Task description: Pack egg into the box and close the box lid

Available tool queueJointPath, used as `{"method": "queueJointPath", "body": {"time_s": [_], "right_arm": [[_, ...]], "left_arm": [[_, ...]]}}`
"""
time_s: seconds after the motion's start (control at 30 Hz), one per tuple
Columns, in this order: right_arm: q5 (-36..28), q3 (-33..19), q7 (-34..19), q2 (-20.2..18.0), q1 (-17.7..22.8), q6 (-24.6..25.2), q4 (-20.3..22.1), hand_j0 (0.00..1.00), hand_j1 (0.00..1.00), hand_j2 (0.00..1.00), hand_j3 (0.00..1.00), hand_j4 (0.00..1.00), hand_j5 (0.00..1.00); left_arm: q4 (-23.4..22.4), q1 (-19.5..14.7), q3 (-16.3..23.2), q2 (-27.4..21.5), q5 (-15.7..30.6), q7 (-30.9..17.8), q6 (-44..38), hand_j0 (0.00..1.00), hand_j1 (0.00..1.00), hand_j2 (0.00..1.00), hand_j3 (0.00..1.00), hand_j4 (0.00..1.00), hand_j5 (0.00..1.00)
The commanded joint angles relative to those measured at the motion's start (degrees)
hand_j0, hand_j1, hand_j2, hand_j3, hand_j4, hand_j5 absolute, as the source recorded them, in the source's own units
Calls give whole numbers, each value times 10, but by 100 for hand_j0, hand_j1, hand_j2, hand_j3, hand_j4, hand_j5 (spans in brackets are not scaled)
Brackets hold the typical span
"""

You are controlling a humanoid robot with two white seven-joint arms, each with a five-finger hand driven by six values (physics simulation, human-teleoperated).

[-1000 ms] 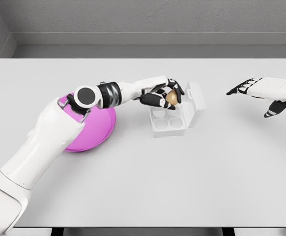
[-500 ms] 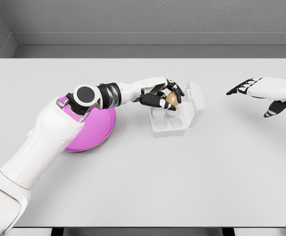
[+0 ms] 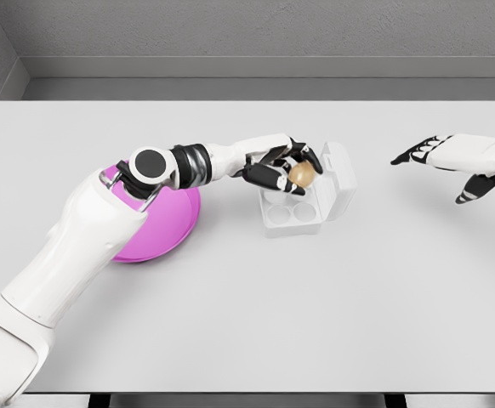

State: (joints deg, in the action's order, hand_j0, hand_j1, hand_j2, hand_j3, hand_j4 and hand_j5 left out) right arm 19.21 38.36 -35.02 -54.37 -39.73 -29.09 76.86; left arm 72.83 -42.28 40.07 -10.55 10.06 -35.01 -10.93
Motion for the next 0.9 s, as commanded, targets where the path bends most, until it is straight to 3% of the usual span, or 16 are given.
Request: {"method": "queueJointPath", "body": {"time_s": [0.0, 0.07, 0.87], "right_arm": [[-2, 0, 0, 1, 0, 2, 0, 100, 100, 100, 100, 100, 100], [-2, 1, 0, 1, 0, 2, 0, 100, 100, 100, 100, 100, 100], [-2, 0, 0, 1, 0, 2, 0, 100, 100, 100, 100, 100, 100]], "left_arm": [[0, 0, 0, -1, 3, 0, 0, 69, 69, 69, 69, 69, 69], [0, -1, 0, -2, 3, 0, 0, 74, 74, 74, 74, 74, 74], [5, -11, -4, -33, 18, 0, 3, 74, 74, 74, 74, 74, 74]]}}
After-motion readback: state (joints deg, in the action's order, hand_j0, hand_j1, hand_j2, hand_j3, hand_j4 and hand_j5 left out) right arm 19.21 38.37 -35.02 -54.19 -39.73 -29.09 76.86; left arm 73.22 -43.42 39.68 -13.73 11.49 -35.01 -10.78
